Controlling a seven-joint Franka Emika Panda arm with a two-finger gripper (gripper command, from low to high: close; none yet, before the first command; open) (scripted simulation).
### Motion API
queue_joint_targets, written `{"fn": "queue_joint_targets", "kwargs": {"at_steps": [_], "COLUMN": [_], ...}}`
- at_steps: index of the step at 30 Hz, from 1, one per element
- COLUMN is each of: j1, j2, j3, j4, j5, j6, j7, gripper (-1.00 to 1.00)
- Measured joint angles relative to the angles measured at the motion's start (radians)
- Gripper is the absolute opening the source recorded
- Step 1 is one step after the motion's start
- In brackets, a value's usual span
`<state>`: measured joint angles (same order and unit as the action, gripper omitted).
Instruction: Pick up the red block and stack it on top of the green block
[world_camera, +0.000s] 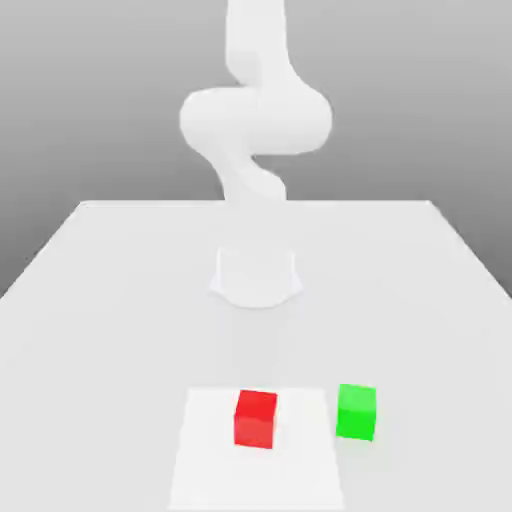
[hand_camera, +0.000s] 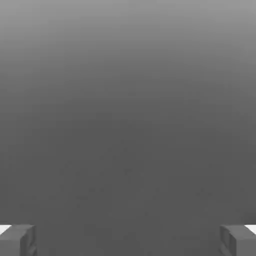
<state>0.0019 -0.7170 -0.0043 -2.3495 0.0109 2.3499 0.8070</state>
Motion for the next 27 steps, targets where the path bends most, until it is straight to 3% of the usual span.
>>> {"fn": "queue_joint_targets", "kwargs": {"at_steps": [11, 19, 25, 26, 27], "j1": [-0.001, -0.008, -0.006, -0.006, -0.006], "j2": [0.414, 0.703, 0.920, 0.953, 0.953], "j3": [0.007, 0.013, 0.008, 0.008, 0.008], "j4": [-0.237, -0.402, -0.393, -0.389, -0.389], "j5": [0.037, -0.002, -0.017, -0.017, -0.017], "j6": [0.245, 0.419, 0.597, 0.624, 0.624], "j7": [0.047, 0.125, 0.141, 0.142, 0.142], "gripper": [0.00, 0.00, 0.00, -1.00, -1.00]}}
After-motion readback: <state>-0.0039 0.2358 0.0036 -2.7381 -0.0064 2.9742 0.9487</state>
